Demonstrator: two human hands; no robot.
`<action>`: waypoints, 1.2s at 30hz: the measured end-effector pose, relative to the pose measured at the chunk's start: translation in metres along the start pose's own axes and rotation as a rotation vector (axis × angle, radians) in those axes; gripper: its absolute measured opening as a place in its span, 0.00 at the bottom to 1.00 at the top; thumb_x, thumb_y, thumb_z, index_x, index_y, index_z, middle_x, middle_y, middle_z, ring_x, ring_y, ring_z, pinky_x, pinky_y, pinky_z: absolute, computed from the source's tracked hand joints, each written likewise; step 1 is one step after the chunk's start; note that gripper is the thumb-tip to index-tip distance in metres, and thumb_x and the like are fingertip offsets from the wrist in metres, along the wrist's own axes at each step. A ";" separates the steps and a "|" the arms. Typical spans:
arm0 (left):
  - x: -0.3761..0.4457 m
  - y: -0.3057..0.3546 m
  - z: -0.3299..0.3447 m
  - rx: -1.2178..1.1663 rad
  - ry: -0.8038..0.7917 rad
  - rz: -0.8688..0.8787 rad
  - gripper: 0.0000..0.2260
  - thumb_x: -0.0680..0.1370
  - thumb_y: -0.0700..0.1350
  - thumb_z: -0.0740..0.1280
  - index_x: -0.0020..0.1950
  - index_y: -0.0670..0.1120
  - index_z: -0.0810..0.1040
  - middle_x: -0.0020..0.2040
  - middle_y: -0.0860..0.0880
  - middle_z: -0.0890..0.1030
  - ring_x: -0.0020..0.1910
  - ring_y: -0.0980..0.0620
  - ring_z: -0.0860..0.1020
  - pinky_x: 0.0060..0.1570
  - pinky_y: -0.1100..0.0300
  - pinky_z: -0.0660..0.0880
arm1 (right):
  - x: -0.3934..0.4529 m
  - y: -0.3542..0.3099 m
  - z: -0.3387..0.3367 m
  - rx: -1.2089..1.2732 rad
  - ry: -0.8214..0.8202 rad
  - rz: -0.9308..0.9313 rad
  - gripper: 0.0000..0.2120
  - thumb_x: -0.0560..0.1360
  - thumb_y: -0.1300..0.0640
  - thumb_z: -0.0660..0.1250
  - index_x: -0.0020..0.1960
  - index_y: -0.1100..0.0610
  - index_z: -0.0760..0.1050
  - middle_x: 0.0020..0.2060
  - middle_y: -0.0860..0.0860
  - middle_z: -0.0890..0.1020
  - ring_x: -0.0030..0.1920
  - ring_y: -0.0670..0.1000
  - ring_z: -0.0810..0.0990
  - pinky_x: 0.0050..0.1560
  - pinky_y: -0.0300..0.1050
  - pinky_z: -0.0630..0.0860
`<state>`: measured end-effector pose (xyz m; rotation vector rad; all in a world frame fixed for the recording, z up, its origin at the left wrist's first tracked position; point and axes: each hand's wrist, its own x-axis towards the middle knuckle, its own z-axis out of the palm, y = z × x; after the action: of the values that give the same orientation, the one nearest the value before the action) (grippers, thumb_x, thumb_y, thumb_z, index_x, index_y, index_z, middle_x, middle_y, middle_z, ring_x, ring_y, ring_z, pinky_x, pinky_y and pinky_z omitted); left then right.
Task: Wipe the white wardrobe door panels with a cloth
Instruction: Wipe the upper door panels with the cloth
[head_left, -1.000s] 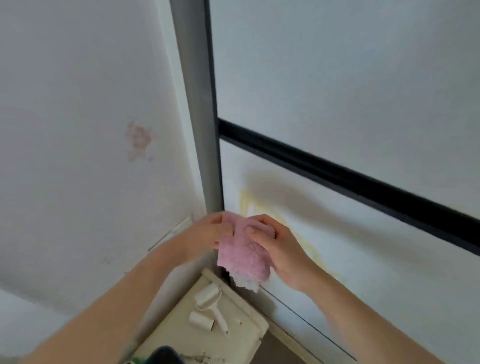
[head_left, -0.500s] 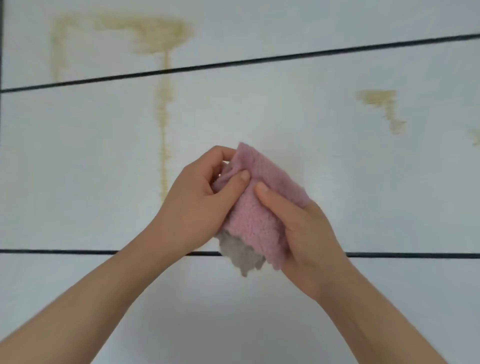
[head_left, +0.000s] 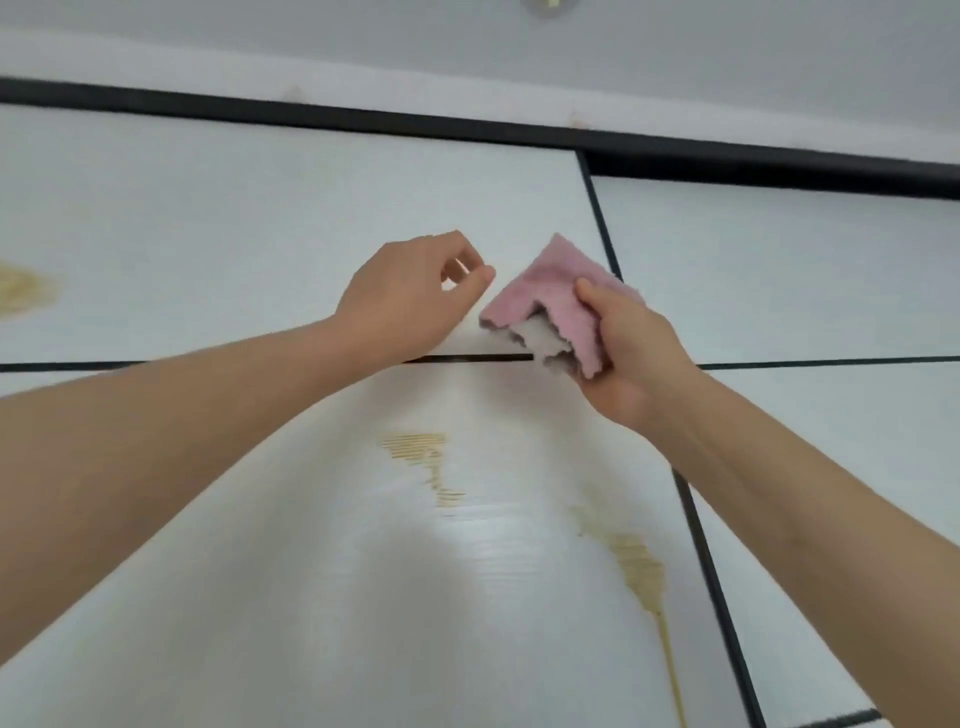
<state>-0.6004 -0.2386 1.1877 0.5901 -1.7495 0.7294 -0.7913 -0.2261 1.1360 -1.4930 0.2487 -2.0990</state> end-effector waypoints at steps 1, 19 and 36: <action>0.011 -0.008 -0.002 0.083 -0.029 -0.014 0.09 0.81 0.57 0.62 0.56 0.57 0.79 0.56 0.58 0.80 0.57 0.53 0.77 0.59 0.51 0.75 | 0.009 -0.013 -0.011 -0.027 0.089 -0.034 0.14 0.83 0.65 0.53 0.58 0.65 0.77 0.53 0.69 0.82 0.46 0.61 0.79 0.43 0.51 0.75; 0.096 -0.066 -0.003 0.644 -0.264 -0.013 0.24 0.82 0.61 0.55 0.79 0.66 0.57 0.80 0.49 0.58 0.77 0.41 0.58 0.73 0.48 0.60 | 0.088 0.052 -0.001 -1.722 -0.587 -1.127 0.25 0.82 0.49 0.51 0.78 0.53 0.58 0.68 0.46 0.65 0.70 0.53 0.62 0.77 0.53 0.53; 0.100 -0.095 -0.045 0.701 -0.372 0.003 0.22 0.84 0.57 0.56 0.78 0.62 0.58 0.77 0.45 0.60 0.75 0.42 0.60 0.72 0.44 0.64 | 0.184 0.009 0.013 -1.803 -0.325 -1.105 0.27 0.82 0.44 0.39 0.76 0.51 0.58 0.65 0.52 0.69 0.68 0.60 0.68 0.71 0.59 0.59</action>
<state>-0.5323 -0.2746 1.3103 1.2600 -1.8051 1.3143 -0.8196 -0.3287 1.2873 -3.5077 1.9018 -2.0349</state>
